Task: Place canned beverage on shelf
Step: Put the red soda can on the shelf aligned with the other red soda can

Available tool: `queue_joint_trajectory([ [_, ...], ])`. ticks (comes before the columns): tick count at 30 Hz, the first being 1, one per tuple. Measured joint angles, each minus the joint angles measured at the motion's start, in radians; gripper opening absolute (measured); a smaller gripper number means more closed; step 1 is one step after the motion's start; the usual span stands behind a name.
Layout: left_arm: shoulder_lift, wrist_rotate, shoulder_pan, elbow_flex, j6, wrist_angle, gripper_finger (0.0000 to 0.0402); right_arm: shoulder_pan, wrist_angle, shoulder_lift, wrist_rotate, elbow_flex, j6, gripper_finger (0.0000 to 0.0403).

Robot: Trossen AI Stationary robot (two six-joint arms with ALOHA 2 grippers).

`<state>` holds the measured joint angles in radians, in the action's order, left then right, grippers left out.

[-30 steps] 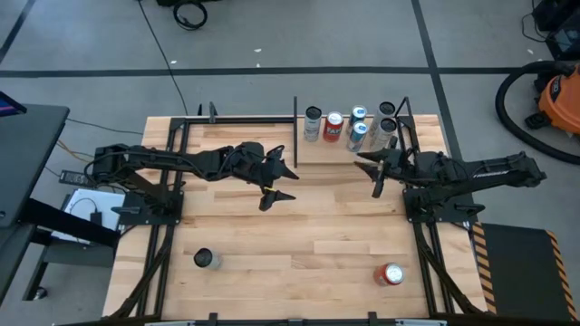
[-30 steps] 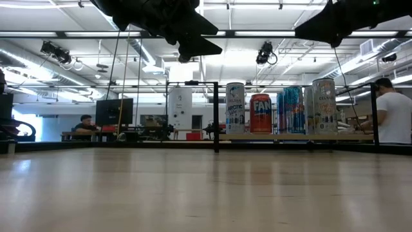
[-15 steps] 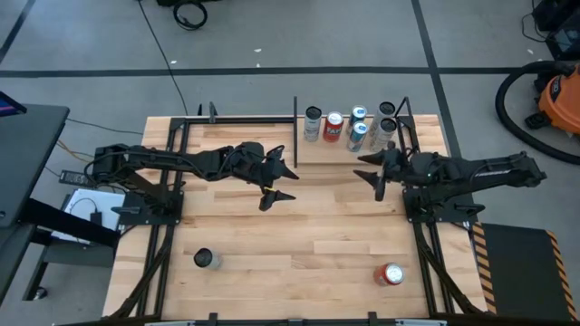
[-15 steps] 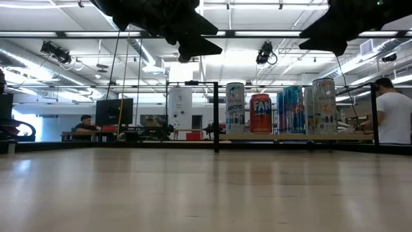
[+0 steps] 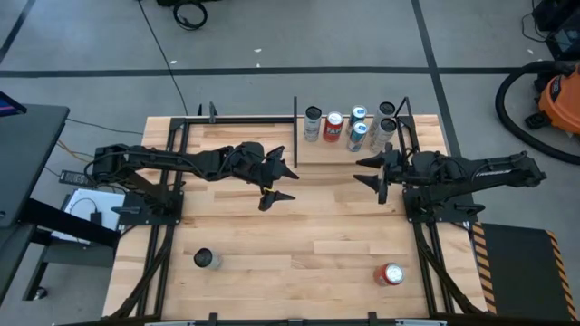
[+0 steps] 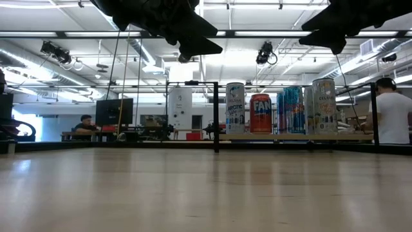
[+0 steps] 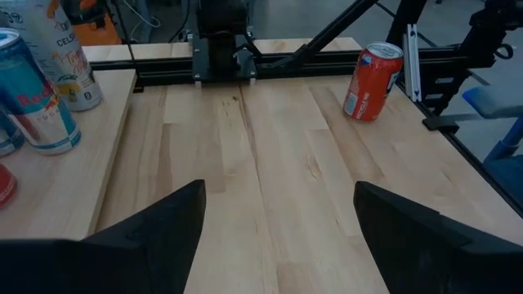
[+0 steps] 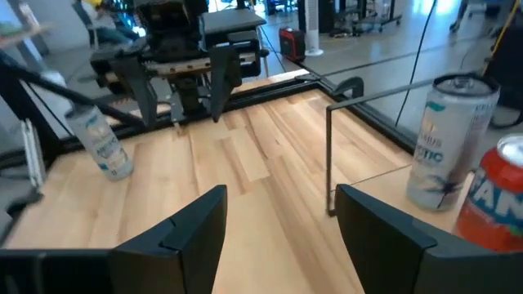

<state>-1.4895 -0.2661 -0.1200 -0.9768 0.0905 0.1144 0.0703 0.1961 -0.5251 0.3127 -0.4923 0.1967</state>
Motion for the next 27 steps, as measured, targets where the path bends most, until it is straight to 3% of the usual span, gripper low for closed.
queue_joint_trajectory([
  [4, 0.000, 0.000, 0.000, 0.000, -0.001, 0.000, 0.0314, 0.000, -0.005, 0.000, 0.000, 0.000, -0.024, 0.0238],
  [13, 0.000, 0.000, 0.000, 0.000, -0.026, -0.010, 0.0314, 0.000, -0.075, -0.035, 0.000, 0.000, 0.130, 0.0238],
  [19, 0.000, 0.000, -0.001, 0.000, 0.004, -0.016, 0.0314, 0.000, -0.074, -0.089, -0.015, 0.000, 0.103, 0.0237],
  [23, 0.000, 0.000, -0.001, 0.000, 0.008, -0.015, 0.0314, -0.008, -0.121, -0.115, 0.063, 0.000, 0.090, 0.0237],
  [27, 0.000, 0.000, -0.001, 0.000, 0.010, -0.014, 0.0314, -0.009, -0.120, -0.123, -0.027, 0.000, 0.175, 0.0237],
])
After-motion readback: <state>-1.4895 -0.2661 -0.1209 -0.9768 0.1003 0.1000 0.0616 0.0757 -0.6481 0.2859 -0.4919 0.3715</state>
